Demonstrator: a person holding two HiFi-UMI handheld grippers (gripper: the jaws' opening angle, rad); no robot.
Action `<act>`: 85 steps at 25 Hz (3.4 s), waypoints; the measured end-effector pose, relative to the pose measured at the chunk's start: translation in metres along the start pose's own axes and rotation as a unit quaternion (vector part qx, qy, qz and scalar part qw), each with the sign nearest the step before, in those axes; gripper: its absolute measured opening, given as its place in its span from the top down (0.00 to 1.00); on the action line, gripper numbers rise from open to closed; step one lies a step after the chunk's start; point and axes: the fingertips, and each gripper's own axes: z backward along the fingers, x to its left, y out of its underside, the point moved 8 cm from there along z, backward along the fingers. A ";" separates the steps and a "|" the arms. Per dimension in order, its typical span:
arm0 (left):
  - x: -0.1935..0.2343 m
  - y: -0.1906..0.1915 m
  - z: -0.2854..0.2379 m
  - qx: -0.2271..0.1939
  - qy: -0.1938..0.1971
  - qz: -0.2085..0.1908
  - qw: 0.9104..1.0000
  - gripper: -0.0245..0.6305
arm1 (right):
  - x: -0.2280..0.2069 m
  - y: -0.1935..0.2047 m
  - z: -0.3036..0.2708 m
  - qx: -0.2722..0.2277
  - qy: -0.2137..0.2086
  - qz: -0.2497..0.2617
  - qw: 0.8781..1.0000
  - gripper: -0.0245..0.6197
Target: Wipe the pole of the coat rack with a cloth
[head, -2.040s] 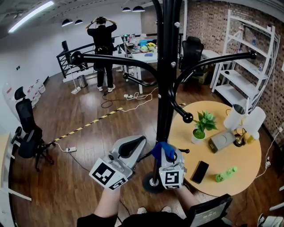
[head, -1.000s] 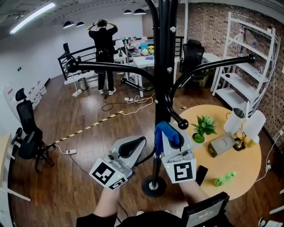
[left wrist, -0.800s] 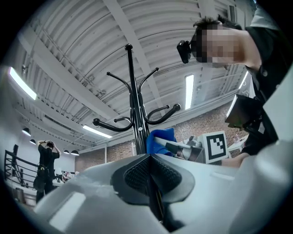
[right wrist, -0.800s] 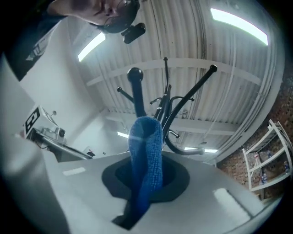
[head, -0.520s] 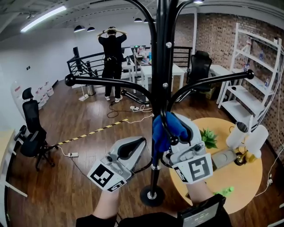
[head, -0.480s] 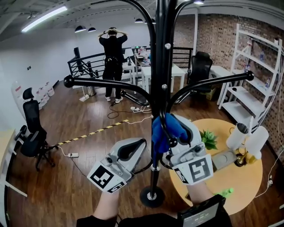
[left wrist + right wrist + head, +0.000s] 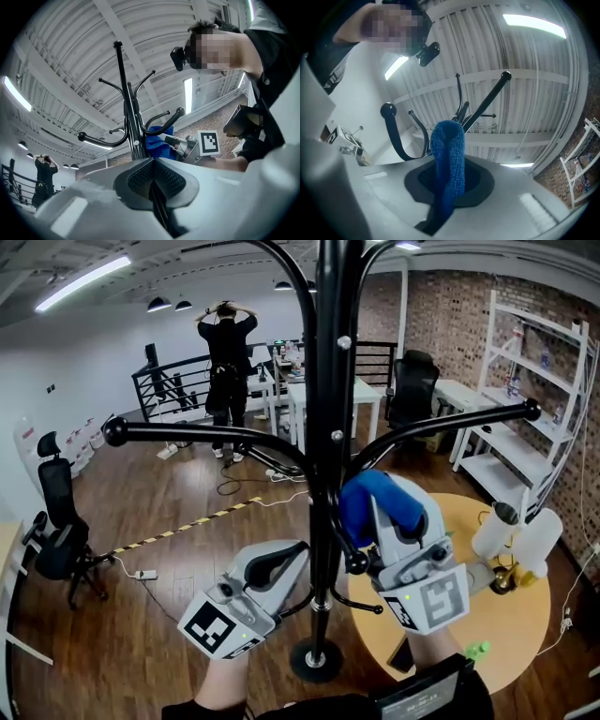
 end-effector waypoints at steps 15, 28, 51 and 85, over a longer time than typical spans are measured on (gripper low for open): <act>-0.025 -0.007 -0.011 0.059 -0.121 -0.073 0.988 0.97 | -0.053 -0.017 -0.022 -0.104 -0.068 -0.117 0.985 0.94; -0.030 -0.022 -0.013 0.045 -0.119 -0.090 0.988 0.97 | -0.112 -0.086 0.013 -0.190 0.027 -0.092 0.977 0.94; -0.034 -0.018 -0.010 0.040 -0.106 -0.076 0.991 0.97 | -0.008 0.027 -0.009 -0.009 -0.074 -0.076 0.994 0.94; -0.026 0.007 -0.011 0.039 -0.078 -0.031 0.996 0.97 | 0.045 0.148 0.163 0.516 -0.333 0.071 0.786 0.93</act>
